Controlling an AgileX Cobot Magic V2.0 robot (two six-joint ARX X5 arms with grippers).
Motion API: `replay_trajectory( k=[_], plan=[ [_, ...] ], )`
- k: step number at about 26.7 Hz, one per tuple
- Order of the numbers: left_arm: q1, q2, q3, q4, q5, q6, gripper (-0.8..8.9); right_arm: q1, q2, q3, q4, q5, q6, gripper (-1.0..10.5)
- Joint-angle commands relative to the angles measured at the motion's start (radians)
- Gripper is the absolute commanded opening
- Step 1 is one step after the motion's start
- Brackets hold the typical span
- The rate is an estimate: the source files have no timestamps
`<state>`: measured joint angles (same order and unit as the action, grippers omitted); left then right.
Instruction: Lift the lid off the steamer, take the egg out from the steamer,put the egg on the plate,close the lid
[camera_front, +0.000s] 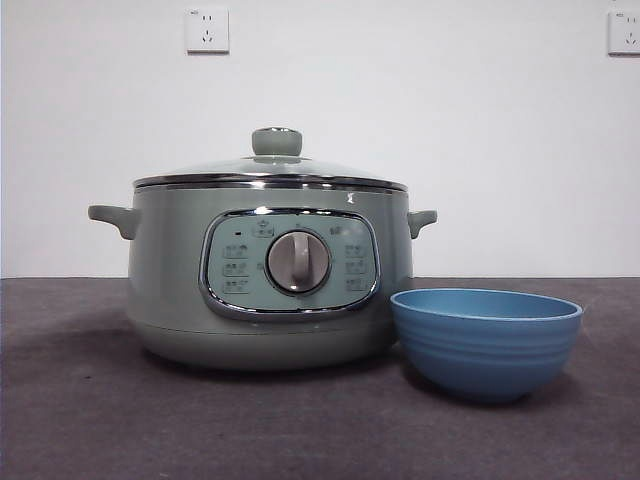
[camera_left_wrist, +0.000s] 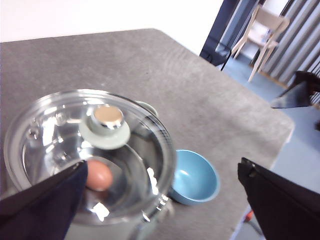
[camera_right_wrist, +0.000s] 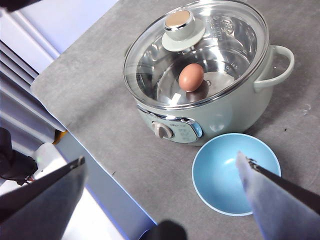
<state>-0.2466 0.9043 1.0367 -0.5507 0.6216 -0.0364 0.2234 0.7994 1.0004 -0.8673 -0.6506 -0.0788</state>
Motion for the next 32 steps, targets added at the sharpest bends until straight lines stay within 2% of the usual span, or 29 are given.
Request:
replay_trajectory(
  k=[1,5,17,23,27,32],
  plan=[
    [-0.062,0.098,0.061,0.018,-0.073,0.067,5.07,0.002,-0.001,0.001,0.005,0.006,0.003,5.1],
    [-0.134,0.231,0.132,0.079,-0.183,0.095,5.07,0.002,-0.001,0.001,0.005,0.006,0.003,5.1],
    [-0.205,0.529,0.18,0.261,-0.303,0.132,5.03,0.002,-0.001,0.001,-0.003,0.006,0.003,5.0],
    [-0.225,0.626,0.18,0.324,-0.363,0.169,5.03,0.002,-0.001,0.001,-0.003,0.007,0.003,5.0],
    [-0.248,0.667,0.18,0.348,-0.388,0.169,5.03,0.002,-0.001,0.001,-0.004,0.051,0.003,5.0],
    [-0.263,0.675,0.18,0.339,-0.413,0.168,4.98,0.002,-0.001,0.001,-0.01,0.055,0.003,5.0]
  ],
)
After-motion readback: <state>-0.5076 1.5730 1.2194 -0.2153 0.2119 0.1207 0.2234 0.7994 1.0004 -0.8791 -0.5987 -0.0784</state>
